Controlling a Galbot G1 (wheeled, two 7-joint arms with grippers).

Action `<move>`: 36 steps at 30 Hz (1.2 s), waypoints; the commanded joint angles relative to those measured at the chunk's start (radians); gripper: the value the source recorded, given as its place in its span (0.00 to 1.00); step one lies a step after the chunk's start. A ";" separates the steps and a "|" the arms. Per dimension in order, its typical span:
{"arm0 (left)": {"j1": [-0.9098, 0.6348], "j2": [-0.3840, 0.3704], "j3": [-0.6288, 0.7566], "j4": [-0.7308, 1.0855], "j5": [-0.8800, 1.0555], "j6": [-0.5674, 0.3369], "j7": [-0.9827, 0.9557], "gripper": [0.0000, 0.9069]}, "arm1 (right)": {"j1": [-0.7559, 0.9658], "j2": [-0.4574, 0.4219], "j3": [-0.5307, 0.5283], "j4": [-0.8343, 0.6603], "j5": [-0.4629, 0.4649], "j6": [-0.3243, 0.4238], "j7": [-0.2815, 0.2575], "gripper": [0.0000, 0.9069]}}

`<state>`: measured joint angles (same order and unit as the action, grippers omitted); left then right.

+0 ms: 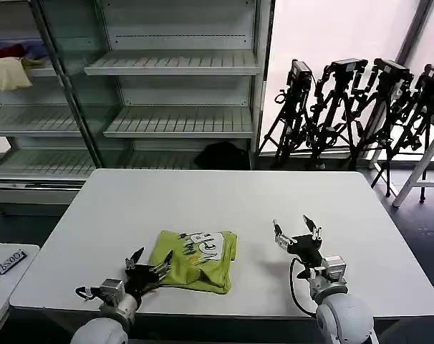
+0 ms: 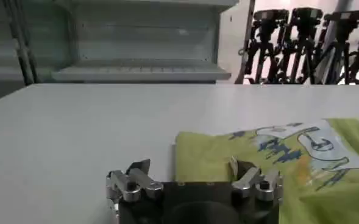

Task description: Fold and organize the clothes.

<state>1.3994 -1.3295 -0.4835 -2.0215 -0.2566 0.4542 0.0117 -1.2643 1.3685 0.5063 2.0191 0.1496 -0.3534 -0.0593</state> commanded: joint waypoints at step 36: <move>-0.029 0.089 -0.259 0.059 -0.002 -0.134 0.138 0.00 | -0.010 0.010 0.010 -0.033 -0.027 0.045 0.005 1.00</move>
<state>1.3777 -1.3341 -0.5440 -2.0043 -0.3664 0.4537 0.0489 -1.2748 1.3808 0.5140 1.9960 0.1221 -0.3154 -0.0547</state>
